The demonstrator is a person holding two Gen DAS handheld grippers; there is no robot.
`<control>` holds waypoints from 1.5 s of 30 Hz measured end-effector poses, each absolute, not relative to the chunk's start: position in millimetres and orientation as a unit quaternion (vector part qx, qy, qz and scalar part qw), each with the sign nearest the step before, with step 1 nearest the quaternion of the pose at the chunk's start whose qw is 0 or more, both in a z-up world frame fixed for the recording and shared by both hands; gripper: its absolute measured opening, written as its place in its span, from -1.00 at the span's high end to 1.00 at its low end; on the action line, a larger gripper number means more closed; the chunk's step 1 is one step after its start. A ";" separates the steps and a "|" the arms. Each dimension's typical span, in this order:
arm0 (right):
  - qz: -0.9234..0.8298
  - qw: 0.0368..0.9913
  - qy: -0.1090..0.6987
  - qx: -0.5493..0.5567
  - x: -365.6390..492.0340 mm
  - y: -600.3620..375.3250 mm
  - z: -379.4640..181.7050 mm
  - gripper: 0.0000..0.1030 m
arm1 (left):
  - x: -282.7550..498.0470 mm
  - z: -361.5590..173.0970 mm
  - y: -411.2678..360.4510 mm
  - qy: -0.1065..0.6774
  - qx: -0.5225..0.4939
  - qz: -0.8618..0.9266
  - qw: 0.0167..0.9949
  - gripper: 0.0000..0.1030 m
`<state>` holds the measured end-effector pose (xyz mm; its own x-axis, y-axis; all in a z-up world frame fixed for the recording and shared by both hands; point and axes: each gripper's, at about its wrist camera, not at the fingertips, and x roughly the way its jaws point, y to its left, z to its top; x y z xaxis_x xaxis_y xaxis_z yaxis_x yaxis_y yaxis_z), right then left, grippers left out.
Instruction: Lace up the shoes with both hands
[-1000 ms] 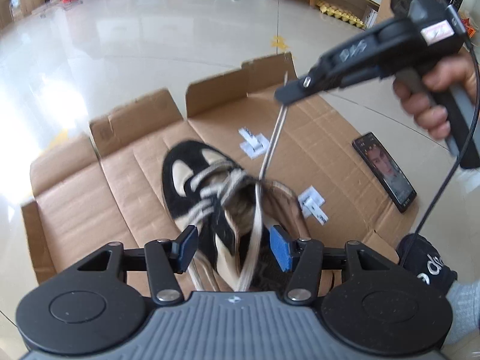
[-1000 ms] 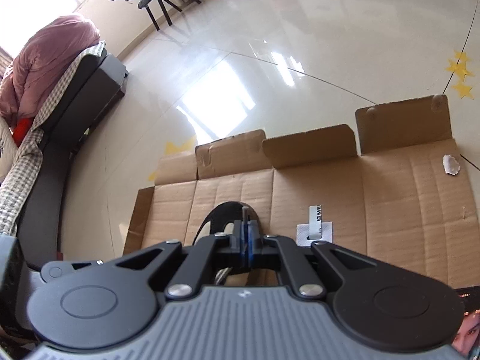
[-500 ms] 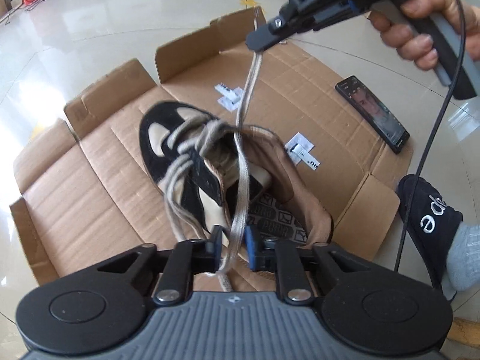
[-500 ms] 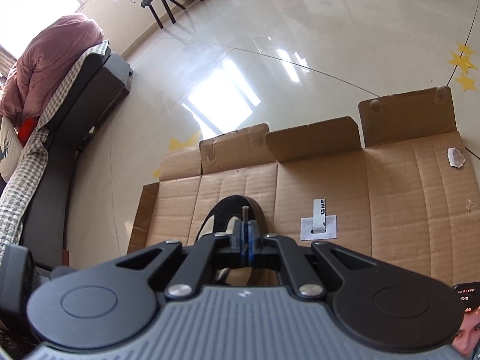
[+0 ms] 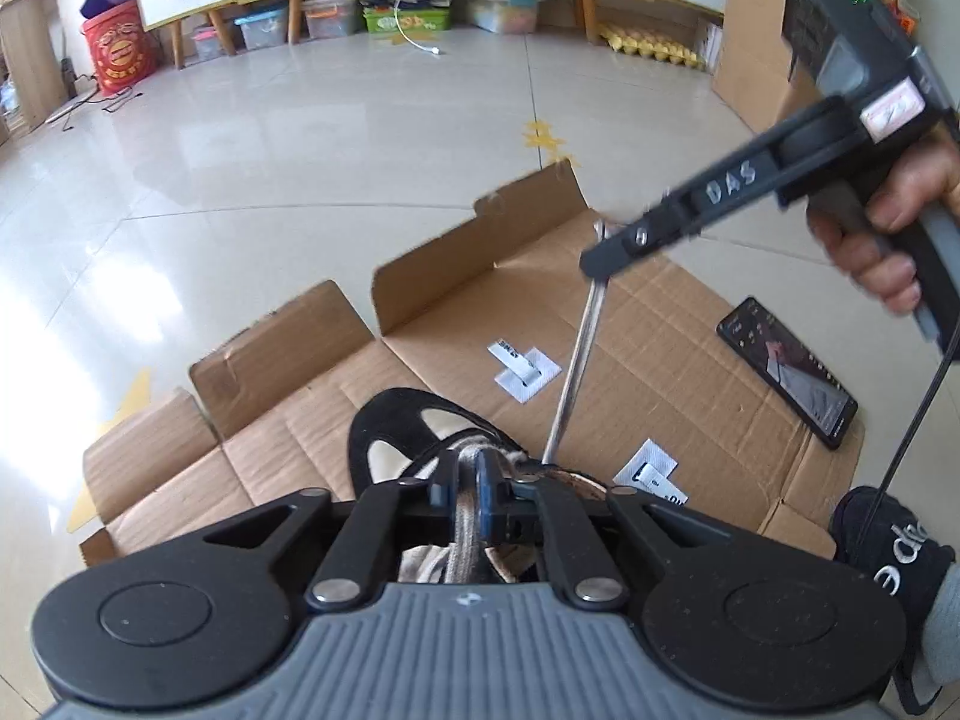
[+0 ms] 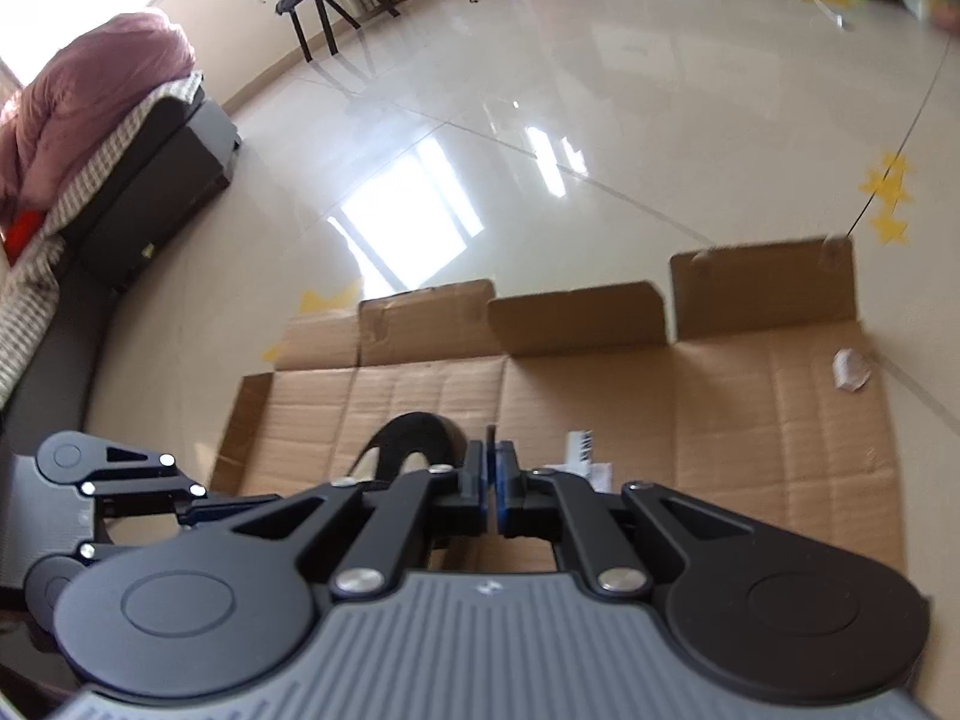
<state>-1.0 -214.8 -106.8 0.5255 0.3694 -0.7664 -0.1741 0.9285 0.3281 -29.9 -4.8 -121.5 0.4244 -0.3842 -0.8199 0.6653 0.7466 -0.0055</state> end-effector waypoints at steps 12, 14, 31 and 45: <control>0.140 0.873 0.453 -0.116 -6.5 -239.3 -52.1 0.97 | -52.4 -135.5 5.8 0.468 0.171 -0.307 0.811 0.19; 0.135 0.873 0.448 -0.140 -8.5 -240.7 -44.2 0.97 | -53.5 -140.6 5.6 0.474 0.170 -0.304 0.808 0.19; 0.017 0.860 0.423 -0.284 -21.3 -282.8 6.2 0.97 | -53.4 -170.3 10.6 0.517 0.142 -0.283 0.795 0.43; 0.061 0.835 0.493 -0.238 -16.3 -269.5 -70.3 0.96 | -48.9 -157.3 21.4 0.531 0.096 -0.292 0.790 0.28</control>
<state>-16.3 -269.5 -70.3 0.5066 -0.1325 -0.8519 -0.3360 0.8796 -0.3366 -48.9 21.4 -157.3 0.2664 -0.3592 -0.8944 0.5622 0.8117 -0.1585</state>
